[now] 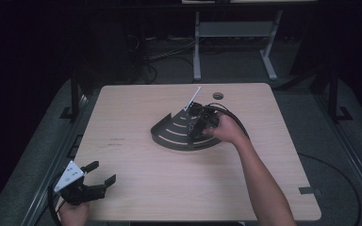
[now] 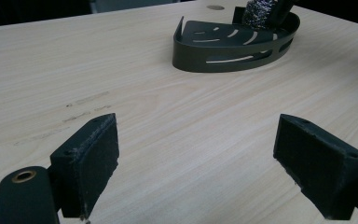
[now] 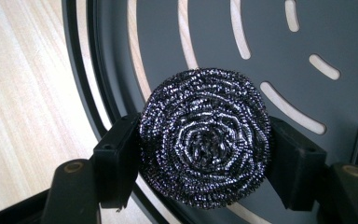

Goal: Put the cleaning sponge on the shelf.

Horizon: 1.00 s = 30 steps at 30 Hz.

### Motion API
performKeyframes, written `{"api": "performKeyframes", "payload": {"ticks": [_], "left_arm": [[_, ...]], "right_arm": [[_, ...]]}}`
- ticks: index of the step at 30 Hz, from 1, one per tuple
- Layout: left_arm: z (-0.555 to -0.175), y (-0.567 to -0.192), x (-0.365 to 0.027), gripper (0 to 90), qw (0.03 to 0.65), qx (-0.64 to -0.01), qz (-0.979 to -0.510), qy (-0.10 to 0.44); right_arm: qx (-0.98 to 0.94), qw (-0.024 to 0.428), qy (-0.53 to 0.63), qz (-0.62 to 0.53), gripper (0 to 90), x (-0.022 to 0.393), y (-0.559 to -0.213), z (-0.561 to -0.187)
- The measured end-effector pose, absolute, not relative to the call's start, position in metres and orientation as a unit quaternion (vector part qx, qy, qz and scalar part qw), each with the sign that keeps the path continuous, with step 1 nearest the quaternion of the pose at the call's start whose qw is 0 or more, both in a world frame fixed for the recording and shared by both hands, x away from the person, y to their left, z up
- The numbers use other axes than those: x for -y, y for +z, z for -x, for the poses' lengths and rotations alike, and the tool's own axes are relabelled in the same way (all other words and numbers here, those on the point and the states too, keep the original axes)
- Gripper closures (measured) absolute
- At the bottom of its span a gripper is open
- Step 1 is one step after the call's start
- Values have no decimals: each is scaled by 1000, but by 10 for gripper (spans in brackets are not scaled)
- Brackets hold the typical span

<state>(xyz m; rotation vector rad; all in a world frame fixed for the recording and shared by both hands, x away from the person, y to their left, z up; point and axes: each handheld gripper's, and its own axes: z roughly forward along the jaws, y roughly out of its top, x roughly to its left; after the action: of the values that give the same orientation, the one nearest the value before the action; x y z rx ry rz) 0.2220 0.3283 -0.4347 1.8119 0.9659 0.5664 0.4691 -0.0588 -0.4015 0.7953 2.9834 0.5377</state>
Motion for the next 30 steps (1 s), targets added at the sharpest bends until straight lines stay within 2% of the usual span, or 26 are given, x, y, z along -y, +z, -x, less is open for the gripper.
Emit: {"api": "performKeyframes", "payload": {"ticks": [30], "left_arm": [[-222, -434, -329, 134, 485, -397, -744, 233]], "right_arm": [[-951, -4, 157, -268, 320, 44, -425, -482]]}}
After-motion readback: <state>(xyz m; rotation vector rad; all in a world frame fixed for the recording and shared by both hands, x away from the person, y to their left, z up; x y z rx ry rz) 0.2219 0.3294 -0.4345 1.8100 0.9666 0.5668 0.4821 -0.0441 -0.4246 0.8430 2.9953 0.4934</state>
